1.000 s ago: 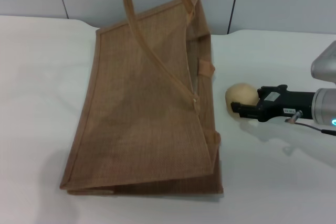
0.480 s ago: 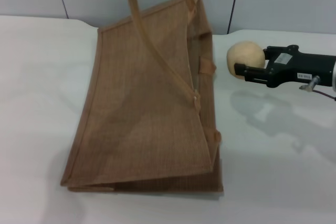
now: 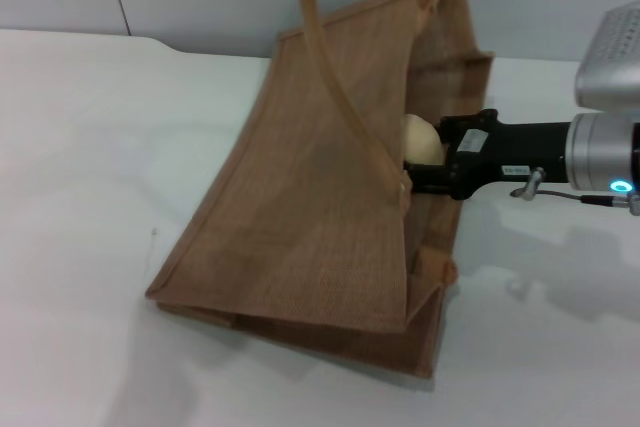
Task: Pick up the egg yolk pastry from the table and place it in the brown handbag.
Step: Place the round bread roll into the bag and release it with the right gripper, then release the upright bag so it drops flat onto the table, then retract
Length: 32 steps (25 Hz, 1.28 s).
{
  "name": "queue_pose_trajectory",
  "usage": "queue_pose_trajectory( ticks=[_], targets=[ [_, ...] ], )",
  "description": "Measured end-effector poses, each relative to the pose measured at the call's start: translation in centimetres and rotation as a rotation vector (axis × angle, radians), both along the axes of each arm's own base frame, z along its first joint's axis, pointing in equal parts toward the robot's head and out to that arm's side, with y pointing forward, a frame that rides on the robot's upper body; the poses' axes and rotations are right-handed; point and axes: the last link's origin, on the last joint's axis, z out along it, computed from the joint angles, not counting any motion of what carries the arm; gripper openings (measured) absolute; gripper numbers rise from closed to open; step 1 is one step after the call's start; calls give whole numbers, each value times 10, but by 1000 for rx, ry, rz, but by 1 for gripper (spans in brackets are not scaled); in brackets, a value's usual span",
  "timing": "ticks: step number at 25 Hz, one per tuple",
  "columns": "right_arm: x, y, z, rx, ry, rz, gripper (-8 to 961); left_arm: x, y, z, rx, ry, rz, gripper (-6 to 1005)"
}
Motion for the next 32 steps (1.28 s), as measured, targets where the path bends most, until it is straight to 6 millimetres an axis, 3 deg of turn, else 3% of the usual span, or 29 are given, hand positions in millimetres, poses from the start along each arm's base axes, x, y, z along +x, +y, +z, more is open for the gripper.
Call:
queue_pose_trajectory(
  ticks=[7, 20, 25, 32],
  targets=[
    [-11, 8, -2, 8, -30, 72, 581, 17, -3, -6, -16, -5, -35, 110],
    [-11, 15, -6, 21, -37, 29, 717, 14, -1, -4, -7, -9, -27, 110],
    [-8, 15, -4, 22, -35, 22, 899, 7, 0, 0, 3, -18, -5, 109],
    [17, 11, 12, 29, -66, -60, 899, -20, 4, 16, 51, -60, 71, 108]
  ],
)
